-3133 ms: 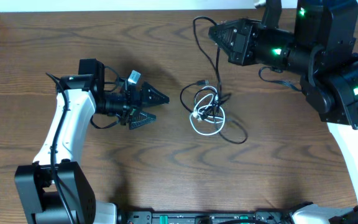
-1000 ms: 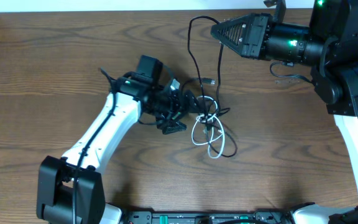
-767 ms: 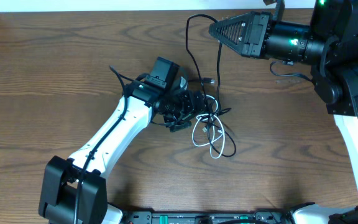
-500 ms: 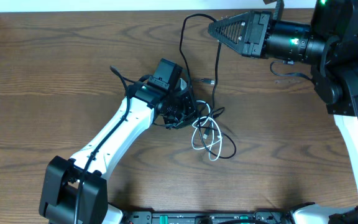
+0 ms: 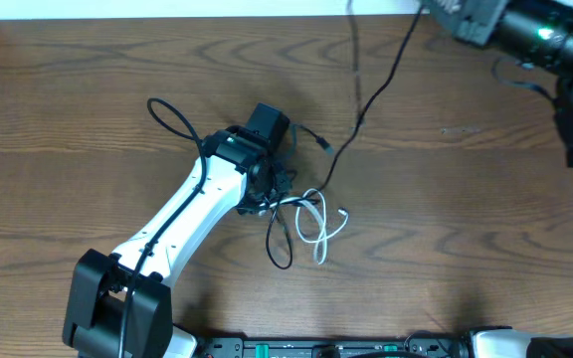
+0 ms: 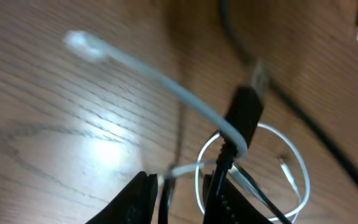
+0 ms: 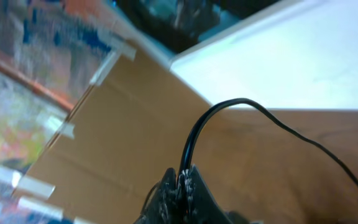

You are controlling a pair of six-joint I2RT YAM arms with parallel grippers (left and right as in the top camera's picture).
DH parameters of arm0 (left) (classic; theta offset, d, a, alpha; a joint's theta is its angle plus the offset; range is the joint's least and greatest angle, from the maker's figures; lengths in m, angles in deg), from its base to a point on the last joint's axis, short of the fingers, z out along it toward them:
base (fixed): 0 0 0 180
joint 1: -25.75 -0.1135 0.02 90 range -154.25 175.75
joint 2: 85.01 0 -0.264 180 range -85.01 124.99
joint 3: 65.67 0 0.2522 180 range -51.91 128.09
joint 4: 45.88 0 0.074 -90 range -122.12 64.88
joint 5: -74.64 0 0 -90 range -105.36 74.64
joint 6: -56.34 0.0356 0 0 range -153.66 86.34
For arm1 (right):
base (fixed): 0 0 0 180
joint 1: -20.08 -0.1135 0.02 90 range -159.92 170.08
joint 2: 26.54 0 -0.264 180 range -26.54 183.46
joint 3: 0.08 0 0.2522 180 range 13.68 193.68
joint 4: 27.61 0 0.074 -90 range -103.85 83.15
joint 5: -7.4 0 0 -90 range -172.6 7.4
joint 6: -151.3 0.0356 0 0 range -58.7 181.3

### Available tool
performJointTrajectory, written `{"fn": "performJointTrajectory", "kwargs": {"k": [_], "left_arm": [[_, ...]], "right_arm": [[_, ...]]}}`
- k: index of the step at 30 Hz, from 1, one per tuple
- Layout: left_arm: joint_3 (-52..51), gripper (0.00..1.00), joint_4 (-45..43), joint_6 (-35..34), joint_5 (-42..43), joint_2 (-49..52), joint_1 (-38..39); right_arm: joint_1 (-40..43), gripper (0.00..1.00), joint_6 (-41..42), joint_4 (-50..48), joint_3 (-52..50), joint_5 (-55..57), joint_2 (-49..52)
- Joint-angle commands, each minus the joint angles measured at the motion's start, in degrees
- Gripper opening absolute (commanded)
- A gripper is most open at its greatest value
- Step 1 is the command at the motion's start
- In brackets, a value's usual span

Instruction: Untangle cables

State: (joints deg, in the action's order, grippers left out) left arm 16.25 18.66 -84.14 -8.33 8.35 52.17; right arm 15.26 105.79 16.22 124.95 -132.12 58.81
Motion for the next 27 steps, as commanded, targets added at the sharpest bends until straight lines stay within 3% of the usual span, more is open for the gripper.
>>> {"fn": "performJointTrajectory", "kwargs": {"k": [1,8,15,19,22,27], "left_arm": [[0.3,0.35,0.7,-0.7,-5.3,0.9,-0.3],[0.3,0.39,4.6,-0.7,-6.6,0.9,-8.1],[0.3,0.55,7.0,-0.7,-6.6,0.9,-13.6],[0.3,0.57,7.0,-0.7,-6.1,0.9,-13.7],[0.3,0.58,7.0,-0.7,-5.7,0.9,-13.7],[0.3,0.61,6.8,-0.7,-3.0,0.9,-13.7]], "right_arm": [[5.5,0.01,-0.3,-0.5,0.4,-0.3,-2.8],[22.1,0.01,-0.4,0.0,0.4,-0.3,-3.6],[35.2,0.01,-0.4,3.3,0.4,0.5,-3.6],[34.6,0.01,-0.2,6.7,0.4,-0.4,-3.6],[31.6,0.01,4.8,5.8,0.4,-3.6,-3.6],[25.9,0.01,21.4,-8.9,0.4,-8.8,-3.6]]}}
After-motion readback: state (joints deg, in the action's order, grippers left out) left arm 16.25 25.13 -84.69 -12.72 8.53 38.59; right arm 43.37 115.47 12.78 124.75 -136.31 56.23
